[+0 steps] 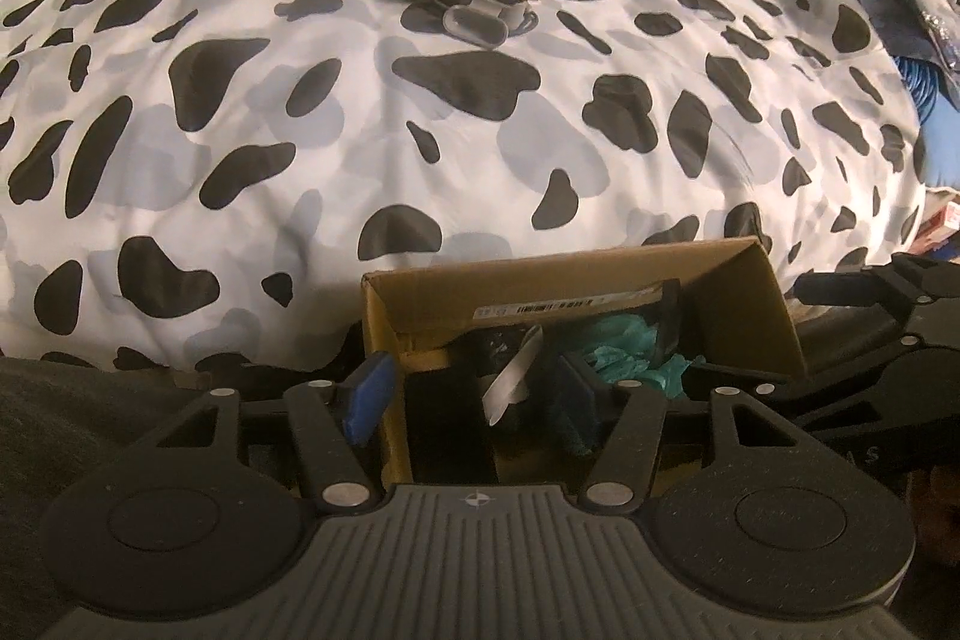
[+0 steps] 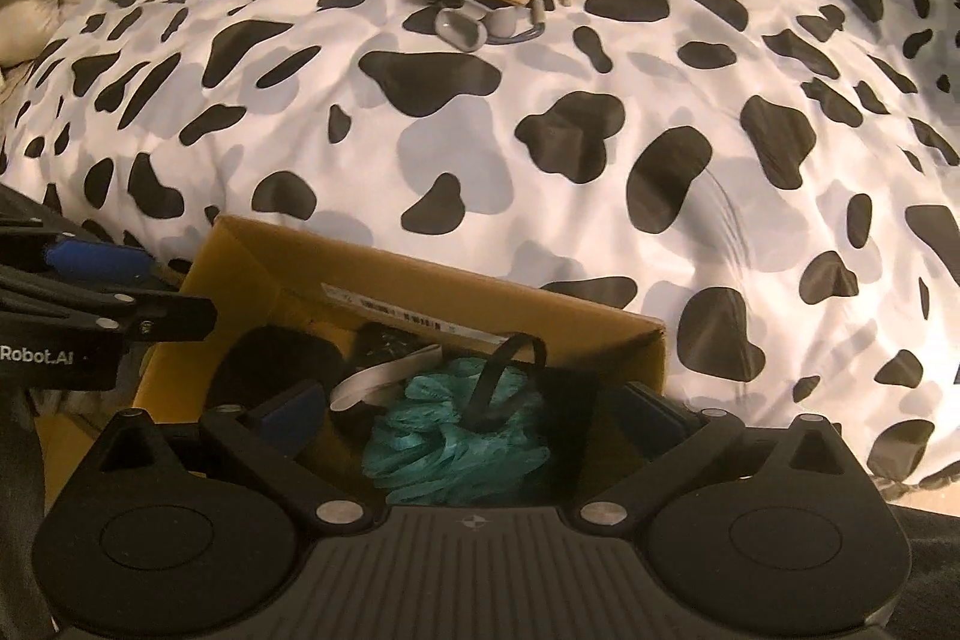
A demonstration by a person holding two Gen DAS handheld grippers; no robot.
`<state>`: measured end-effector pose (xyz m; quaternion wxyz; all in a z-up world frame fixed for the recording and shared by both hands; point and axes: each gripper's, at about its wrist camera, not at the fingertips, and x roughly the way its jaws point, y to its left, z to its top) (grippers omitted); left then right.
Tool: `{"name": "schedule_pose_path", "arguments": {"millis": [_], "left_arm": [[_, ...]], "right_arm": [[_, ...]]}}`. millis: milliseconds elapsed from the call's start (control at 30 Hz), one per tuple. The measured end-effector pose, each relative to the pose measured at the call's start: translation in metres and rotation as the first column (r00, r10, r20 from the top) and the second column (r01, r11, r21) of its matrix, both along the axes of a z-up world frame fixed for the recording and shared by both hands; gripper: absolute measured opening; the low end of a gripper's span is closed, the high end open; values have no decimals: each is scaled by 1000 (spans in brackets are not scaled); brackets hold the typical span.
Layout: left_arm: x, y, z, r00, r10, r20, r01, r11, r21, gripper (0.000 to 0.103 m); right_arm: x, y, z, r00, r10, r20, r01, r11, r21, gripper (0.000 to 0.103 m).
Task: Organize soft objects
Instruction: 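Carry the strap and white cord to the box and lower them in, then open both tools and release the strap and cord into the box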
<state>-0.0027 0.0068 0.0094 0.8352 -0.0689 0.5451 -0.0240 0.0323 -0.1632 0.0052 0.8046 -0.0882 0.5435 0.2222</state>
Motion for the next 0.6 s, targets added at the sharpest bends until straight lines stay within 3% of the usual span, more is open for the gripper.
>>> {"name": "schedule_pose_path", "arguments": {"millis": [600], "left_arm": [[4,9,8,995,70,78,-71,997,5,59]], "right_arm": [[9,-8,5,994,-91,60,92,996,-4,103]]}}
